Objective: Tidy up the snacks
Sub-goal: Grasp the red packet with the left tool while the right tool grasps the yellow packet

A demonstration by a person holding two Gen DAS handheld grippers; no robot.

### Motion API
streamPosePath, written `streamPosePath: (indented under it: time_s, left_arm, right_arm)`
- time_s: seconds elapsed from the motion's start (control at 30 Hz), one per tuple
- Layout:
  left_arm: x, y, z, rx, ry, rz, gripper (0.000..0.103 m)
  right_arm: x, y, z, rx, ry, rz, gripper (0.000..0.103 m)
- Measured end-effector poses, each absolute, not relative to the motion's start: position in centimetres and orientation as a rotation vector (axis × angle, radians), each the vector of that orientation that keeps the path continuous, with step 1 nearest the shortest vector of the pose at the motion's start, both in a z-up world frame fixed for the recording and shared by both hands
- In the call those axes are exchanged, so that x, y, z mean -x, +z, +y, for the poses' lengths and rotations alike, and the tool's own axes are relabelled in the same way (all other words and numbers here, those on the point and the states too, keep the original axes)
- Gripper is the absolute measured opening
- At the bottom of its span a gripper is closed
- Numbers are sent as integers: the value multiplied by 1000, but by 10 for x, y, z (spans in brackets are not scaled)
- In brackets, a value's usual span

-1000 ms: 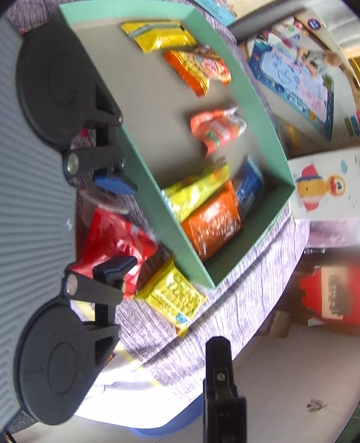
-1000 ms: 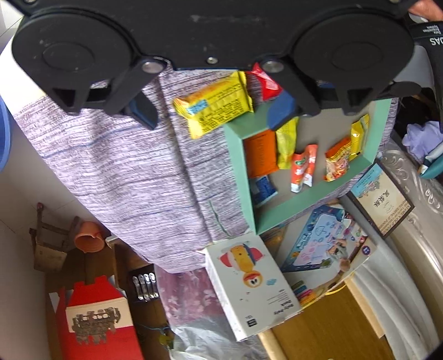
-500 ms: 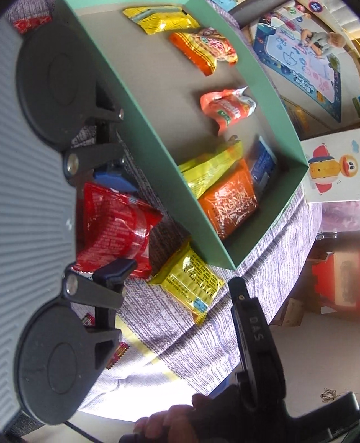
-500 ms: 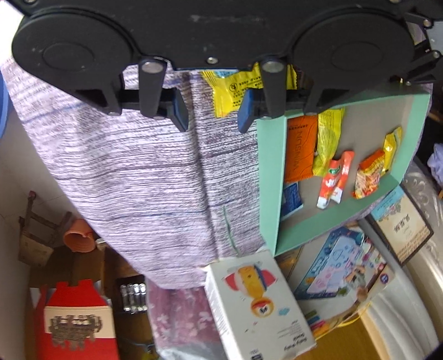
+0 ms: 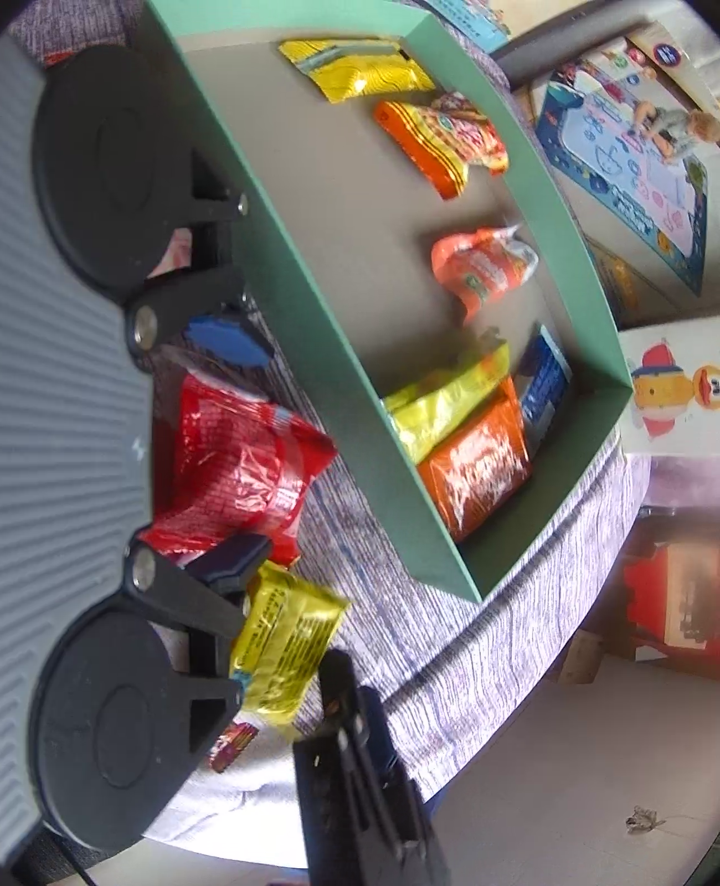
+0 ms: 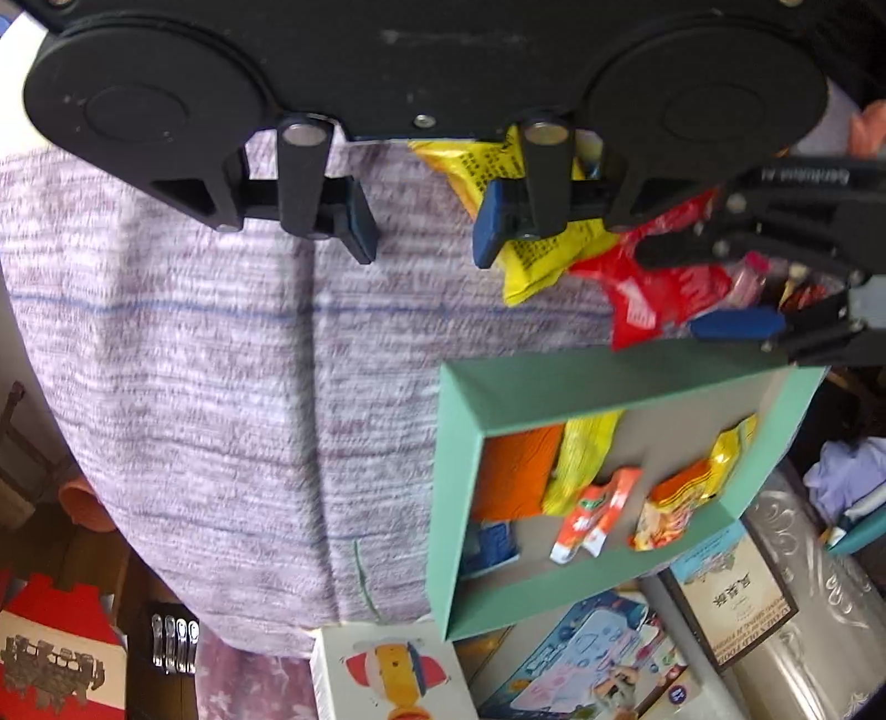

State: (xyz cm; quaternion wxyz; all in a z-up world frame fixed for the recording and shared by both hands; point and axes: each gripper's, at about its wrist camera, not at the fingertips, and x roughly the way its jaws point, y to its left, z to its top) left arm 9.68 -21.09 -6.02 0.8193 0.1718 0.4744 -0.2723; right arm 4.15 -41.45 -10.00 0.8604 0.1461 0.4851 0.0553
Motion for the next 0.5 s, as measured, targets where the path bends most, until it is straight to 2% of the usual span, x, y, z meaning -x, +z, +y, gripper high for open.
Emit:
streamPosePath:
  time_s: [0.03,0.07,0.1,0.13,0.17,0.4,0.47,0.5]
  left_arm:
    - [-98,-60,-207,-357,-575,1014,68]
    - [-98,-60,-202,-350,-569,1015,68]
    - [-99,-59,-198,-343,-559,1016,68]
    - [-100,-58,-194,-334,-551,1020,68]
    - [-102,-58,-190,-322,-545,1026,68]
    - [-102,-52,-176,-258,-520,1038,69]
    - [-101,-52,-180,-269,-527,1037,69]
    - [-100,-53,-183,-280,-532,1035,69]
  right_arm:
    - [-38,-97,-414,-319,123,1009,41]
    - [-33,-94,-413,-328,136,995,46]
    - [-31,-91,-411,-332,150,982,51]
    - [-29,-89,-408,-329,158,974,61]
    - [-28,-88,-403,-321,168,974,65]
    - [-31,-98,-360,-219,197,1005,63]
    - [-27,-97,-351,-157,173,986,49]
    - [-25,-96,-352,-162,166,979,48]
